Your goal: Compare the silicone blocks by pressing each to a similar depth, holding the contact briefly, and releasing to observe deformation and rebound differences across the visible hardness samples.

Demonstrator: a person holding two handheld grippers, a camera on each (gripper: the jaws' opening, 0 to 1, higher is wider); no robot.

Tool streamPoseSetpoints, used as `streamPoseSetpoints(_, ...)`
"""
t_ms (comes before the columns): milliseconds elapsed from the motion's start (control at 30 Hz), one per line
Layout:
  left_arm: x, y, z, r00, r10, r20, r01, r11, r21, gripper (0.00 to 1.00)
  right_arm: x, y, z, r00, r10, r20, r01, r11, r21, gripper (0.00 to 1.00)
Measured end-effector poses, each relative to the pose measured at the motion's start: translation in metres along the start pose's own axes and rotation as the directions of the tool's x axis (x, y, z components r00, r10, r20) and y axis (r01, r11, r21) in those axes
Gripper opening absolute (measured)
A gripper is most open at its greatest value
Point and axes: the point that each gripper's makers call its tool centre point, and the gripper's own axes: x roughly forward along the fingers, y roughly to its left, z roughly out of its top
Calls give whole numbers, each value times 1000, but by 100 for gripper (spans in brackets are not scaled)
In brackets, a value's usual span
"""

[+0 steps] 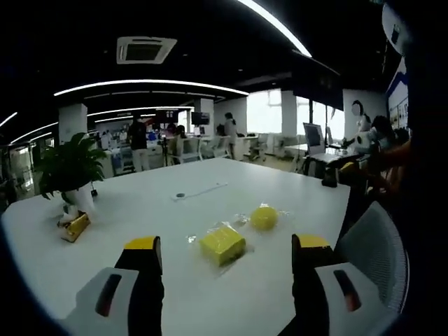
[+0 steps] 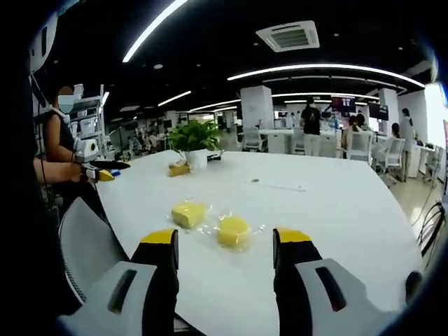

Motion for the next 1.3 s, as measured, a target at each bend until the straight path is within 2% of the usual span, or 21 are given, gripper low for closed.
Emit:
streamPoseSetpoints(100,-4,-7,-10,1000,-10,-28,9,999,-42,75,-2,0,2,1000,-6,6,6,1000,8,48)
streamPoseSetpoints(167,-6,-10,-17,999,-13,-47,11,999,-37,74,-2,-1,2,1000,-6,5,6,1000,21,46)
streamPoseSetpoints(200,-8,-11,-21,998,-14,-67,10,998,-62,73,-3,-2,2,1000,-10,3,10,1000,22,47)
streamPoseSetpoints(233,-8,-13,-21,998,-20,-60,14,995,-95,73,-3,-3,2,1000,-15,1,15,1000,16,47)
streamPoseSetpoints(333,-9,-8,-13,999,-3,-37,-1,993,-115,71,-5,-4,2,1000,-18,-2,18,1000,9,46)
streamPoseSetpoints(467,-2,-6,-13,995,-8,-101,-1,996,-87,68,-5,0,7,1000,5,16,-5,1000,20,43)
streamPoseSetpoints(667,17,-14,10,995,-55,-88,45,992,-114,61,-6,1,10,1000,11,9,-12,1000,15,40)
streamPoseSetpoints(800,31,-13,17,995,-61,-82,52,993,-106,62,-7,-1,11,1000,2,4,-2,1000,-14,37)
streamPoseSetpoints(900,38,-20,19,991,-102,-85,86,981,-173,59,-8,-2,11,1000,1,2,-1,1000,-15,37)
streamPoseSetpoints(1033,48,-15,22,991,-94,-99,72,977,-202,55,-10,-4,9,1000,3,-12,-3,1000,-22,36)
streamPoseSetpoints(1167,63,-12,24,987,-100,-124,69,969,-236,53,-10,0,13,1000,26,18,-26,1000,-8,31)
streamPoseSetpoints(1300,81,-21,33,980,-155,-121,119,958,-262,51,-9,-1,11,1000,21,9,-21,1000,-2,33)
